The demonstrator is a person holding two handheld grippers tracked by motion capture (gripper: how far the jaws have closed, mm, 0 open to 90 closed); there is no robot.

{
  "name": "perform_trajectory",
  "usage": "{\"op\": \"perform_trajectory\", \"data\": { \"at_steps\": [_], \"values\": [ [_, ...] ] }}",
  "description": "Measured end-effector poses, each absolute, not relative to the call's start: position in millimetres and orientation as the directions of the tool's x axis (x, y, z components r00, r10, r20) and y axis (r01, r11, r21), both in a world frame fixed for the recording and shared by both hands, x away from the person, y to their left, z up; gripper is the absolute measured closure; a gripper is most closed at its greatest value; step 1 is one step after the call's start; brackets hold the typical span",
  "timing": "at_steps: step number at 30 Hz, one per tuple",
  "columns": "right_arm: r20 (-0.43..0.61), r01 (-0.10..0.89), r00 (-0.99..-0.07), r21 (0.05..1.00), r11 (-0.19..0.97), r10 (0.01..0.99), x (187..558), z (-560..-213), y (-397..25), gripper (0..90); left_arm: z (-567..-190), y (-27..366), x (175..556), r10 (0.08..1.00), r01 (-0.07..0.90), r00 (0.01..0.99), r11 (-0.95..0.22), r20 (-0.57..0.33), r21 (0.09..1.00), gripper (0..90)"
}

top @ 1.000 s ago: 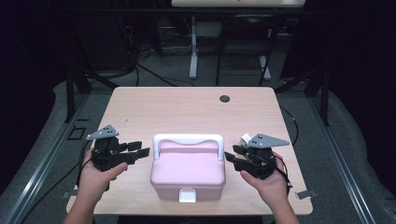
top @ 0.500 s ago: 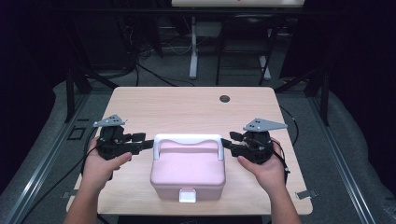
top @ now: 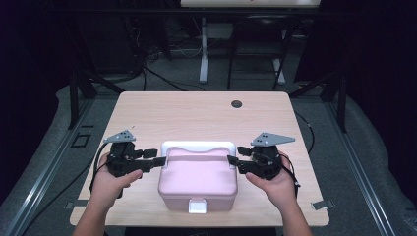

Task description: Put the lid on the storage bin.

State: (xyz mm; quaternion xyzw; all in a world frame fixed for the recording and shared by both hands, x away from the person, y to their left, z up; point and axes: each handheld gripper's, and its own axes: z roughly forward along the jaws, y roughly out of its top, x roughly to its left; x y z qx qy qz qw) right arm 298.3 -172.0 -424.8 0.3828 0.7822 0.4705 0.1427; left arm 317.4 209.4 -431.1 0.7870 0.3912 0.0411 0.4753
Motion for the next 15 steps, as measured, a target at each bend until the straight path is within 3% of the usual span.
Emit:
{"op": "perform_trajectory", "data": {
  "at_steps": [7,15],
  "values": [
    [0.142,0.482,-0.668,0.831,0.279,0.73,302,-434,-170,50.5,-439,201,319,0.642,0.58,0.704,-0.271,-0.305,0.769,48.4],
    [0.176,0.518,-0.667,0.808,0.28,0.724,304,-442,-171,56.4,-446,194,318,0.641,0.571,0.715,-0.303,-0.281,0.763,57.3]
  ]
}}
